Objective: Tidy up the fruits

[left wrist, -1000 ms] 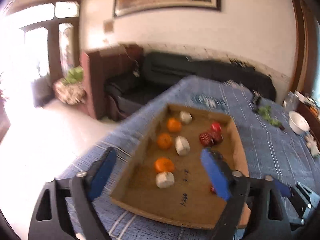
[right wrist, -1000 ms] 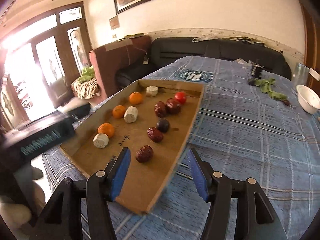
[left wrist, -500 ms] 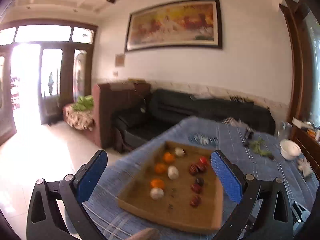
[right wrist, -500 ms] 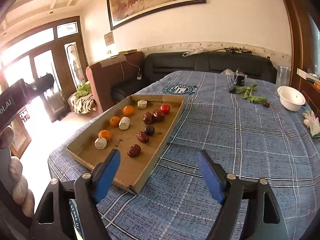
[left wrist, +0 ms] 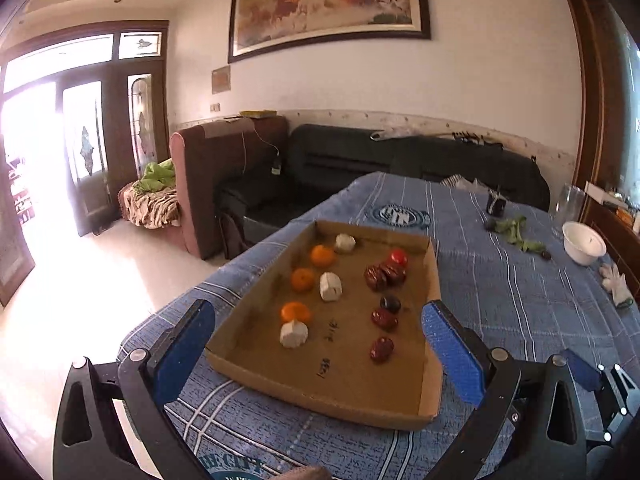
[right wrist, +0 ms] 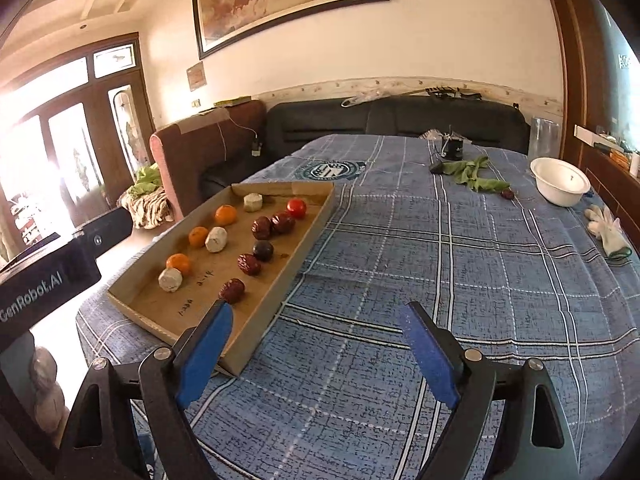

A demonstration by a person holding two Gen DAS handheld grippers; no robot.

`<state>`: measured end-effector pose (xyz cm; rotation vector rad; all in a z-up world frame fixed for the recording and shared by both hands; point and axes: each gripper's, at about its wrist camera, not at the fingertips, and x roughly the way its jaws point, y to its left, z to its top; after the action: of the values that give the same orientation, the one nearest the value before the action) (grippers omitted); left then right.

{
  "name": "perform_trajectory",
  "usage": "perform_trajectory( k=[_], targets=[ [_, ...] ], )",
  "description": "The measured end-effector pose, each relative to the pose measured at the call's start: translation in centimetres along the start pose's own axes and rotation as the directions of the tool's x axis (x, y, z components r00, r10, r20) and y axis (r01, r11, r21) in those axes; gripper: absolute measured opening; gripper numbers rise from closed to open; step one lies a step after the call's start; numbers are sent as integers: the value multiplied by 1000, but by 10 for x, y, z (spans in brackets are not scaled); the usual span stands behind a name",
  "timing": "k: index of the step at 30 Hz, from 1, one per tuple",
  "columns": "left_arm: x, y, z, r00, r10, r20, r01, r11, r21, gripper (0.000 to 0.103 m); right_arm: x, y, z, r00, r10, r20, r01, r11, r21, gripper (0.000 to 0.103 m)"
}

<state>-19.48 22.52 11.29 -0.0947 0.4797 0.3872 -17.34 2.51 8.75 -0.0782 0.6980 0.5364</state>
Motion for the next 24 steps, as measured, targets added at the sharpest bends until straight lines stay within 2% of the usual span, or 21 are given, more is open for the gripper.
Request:
perform_trajectory(
  k=[14, 24],
  targets=[
    [17, -4, -10, 997, 8, -77, -5, 1000, 30, 103, 9, 8, -4, 996, -91, -20, 89, 993, -72, 90],
    [18, -5, -13, 996, 15, -89, -10, 999, 49, 103, 15, 8, -6, 993, -114, -41, 111, 991, -81, 91]
  ],
)
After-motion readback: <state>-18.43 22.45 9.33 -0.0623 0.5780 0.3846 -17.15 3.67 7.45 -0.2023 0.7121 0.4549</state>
